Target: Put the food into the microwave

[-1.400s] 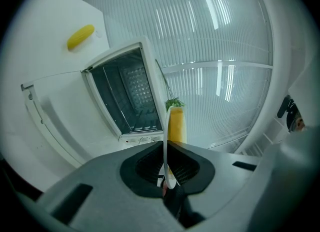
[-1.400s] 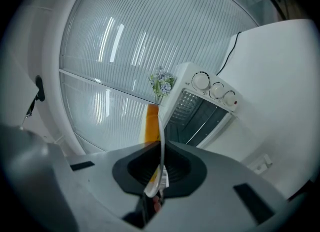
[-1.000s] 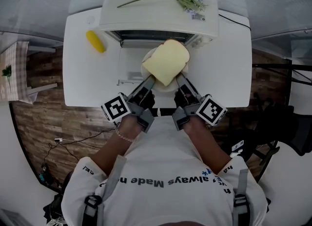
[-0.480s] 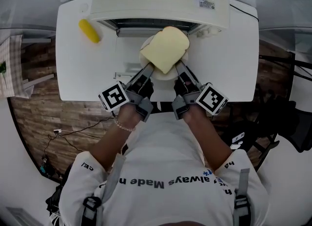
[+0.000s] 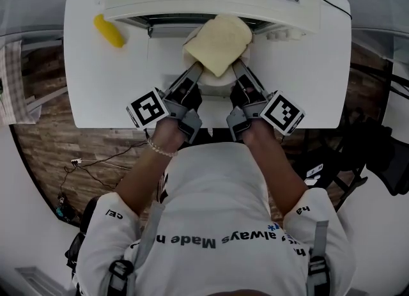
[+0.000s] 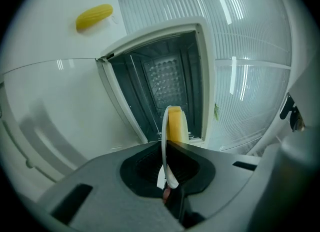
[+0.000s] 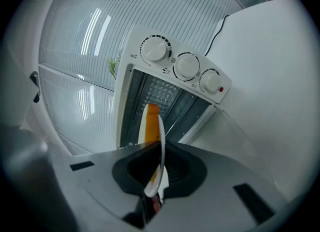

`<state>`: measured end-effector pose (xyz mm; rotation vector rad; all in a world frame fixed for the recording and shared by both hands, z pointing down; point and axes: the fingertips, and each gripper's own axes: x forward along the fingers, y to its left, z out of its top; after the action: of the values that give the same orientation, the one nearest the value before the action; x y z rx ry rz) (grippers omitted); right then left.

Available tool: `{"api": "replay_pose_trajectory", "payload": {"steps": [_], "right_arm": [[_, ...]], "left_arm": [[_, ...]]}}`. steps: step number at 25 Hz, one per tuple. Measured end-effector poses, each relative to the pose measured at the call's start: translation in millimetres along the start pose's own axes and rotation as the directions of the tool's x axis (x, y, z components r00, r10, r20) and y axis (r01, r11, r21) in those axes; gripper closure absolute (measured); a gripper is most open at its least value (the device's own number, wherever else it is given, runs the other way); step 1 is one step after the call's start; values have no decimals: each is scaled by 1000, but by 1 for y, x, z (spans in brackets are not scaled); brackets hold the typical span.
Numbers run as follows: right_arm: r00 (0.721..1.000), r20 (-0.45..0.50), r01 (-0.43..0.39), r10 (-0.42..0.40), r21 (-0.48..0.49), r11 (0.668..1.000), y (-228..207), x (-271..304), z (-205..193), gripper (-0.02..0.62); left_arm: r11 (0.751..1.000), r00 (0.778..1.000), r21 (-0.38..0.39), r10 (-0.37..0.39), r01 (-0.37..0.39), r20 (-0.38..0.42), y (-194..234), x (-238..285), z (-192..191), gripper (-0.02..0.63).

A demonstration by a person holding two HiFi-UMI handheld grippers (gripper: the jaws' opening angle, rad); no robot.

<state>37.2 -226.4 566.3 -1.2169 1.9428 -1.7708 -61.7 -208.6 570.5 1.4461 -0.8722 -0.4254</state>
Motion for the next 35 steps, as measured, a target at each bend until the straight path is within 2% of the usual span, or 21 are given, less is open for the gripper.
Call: {"api": "replay_pose_trajectory", "payload": {"steps": [9,12,19,24,29,33,35], "right_arm": [[1000,15,-5,5,-12,1000,-2,-2,1,571],[1000,14,11,-10,-11,1000,-11,16,8,571],[999,14,32,-32,21,999,-35,64,24,571],[998,12,58,-58,38,998,-43,71,25,571],[998,28,58,-60,86,995,-50,78,23,571],[996,27,86,-88,80,993,-59,86,35,569],[997,22,67,-69,76,995,-57,88,36,568]], "left_arm": [[1000,1000,26,1,-2,15,0,0,-2,582],[1000,1000,27,7,-7,20,10,13,13,582],[1000,999,-5,31,-31,22,43,47,44,583],[998,999,-67,0,3,38,42,55,49,581],[997,999,-78,3,1,40,49,60,53,583],[997,999,-82,15,-12,38,52,76,59,583],[997,999,-82,16,-12,44,52,79,61,583]]}}
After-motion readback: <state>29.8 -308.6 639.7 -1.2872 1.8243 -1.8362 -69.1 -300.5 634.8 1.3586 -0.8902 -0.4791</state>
